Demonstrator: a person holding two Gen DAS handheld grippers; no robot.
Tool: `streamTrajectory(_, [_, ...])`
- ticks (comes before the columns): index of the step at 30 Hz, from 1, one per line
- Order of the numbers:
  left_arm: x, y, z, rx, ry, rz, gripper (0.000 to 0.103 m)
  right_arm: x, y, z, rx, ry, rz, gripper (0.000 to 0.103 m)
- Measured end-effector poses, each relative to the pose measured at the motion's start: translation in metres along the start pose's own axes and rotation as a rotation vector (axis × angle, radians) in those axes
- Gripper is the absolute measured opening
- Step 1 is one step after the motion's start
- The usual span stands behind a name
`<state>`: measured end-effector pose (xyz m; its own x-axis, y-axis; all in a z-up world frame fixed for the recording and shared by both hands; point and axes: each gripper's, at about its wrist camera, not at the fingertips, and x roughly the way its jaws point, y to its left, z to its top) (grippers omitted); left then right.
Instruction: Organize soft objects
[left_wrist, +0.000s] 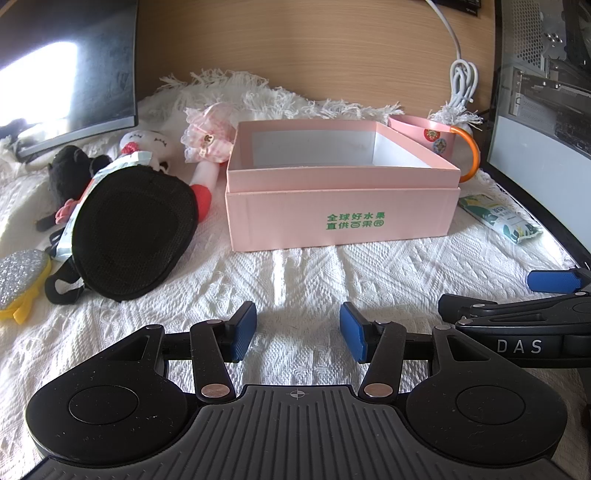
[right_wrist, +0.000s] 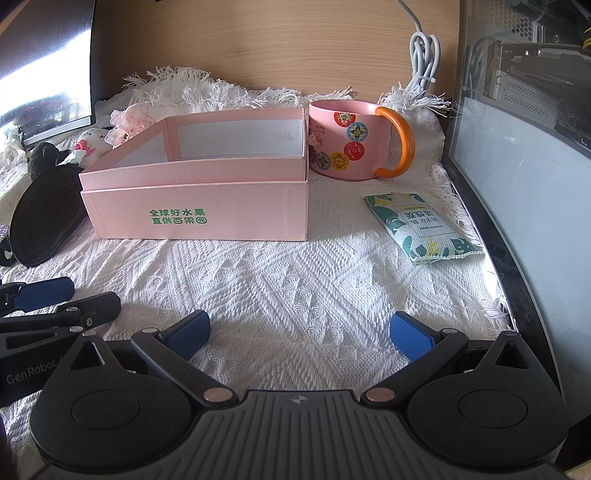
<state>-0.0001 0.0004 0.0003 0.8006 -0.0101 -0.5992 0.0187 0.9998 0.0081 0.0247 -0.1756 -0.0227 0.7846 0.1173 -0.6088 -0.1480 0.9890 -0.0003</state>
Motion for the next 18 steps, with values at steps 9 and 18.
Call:
streamTrajectory(9, [0.0000, 0.0007, -0.0006, 0.001, 0.000, 0.000, 0.056, -0.0001, -0.0001, 0.0002, 0.000, 0.000, 0.000, 0.103])
streamTrajectory(18, [0.0001, 0.0028, -0.0024, 0.000, 0.000, 0.000, 0.056, -0.0003, -0.0001, 0.0003, 0.000, 0.000, 0.000, 0.103])
